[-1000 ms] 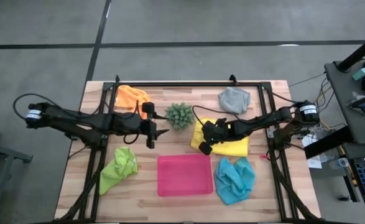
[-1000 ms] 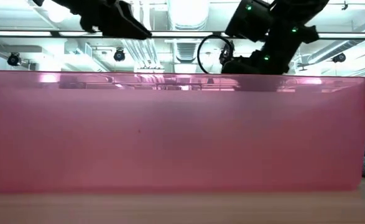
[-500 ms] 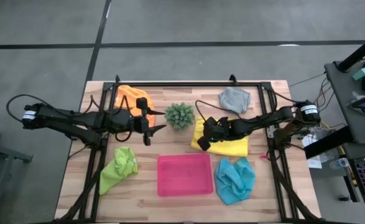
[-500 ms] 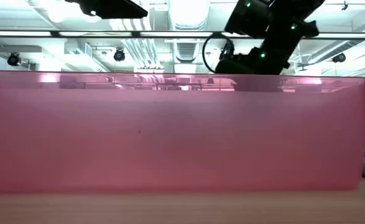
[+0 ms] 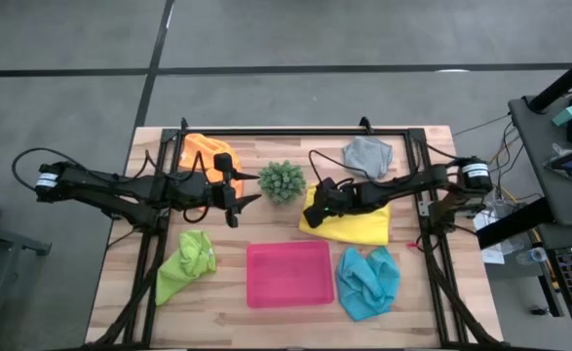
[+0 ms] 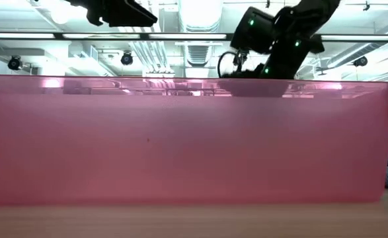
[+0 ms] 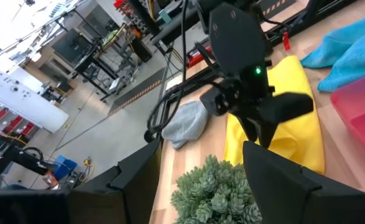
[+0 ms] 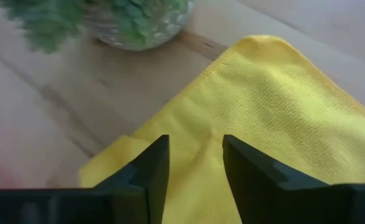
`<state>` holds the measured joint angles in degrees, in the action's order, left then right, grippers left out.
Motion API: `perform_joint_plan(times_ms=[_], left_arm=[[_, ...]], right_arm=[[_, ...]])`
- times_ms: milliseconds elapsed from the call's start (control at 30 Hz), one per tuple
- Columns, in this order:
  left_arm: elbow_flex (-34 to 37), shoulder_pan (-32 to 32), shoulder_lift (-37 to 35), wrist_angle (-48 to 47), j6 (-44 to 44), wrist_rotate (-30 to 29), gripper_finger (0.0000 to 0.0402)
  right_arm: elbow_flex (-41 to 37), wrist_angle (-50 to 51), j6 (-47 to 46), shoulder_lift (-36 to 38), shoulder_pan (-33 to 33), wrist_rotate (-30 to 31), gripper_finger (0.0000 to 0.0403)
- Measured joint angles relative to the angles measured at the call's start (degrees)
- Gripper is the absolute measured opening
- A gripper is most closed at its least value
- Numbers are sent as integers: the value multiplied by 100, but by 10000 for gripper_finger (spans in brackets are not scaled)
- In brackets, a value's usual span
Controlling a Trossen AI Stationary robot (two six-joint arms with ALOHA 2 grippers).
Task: Fold microfiber towels
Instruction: Fold the yellow microfiber cloth
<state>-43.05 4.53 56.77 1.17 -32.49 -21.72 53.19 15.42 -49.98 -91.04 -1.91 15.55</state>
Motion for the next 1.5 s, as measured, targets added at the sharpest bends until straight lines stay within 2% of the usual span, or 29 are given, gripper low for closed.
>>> perform_joint_plan(times_ms=[133,267,567,767,1233,1500], left_arm=[[4,-2,-1,1,0,-4,212],[4,-1,-4,18,0,-6,212],[16,-2,-24,20,0,-6,212],[24,-2,-35,21,-90,-8,212],[33,-1,-28,138,-95,-10,212],[33,0,-22,142,-98,-11,212]], right_arm=[[43,-22,-107,-221,0,101,148],[179,-18,-41,-421,0,107,128],[409,95,4,-628,0,249,17],[417,120,56,-552,15,588,9],[485,73,216,-423,-18,2111,9],[483,-401,506,-752,-121,2213,9]])
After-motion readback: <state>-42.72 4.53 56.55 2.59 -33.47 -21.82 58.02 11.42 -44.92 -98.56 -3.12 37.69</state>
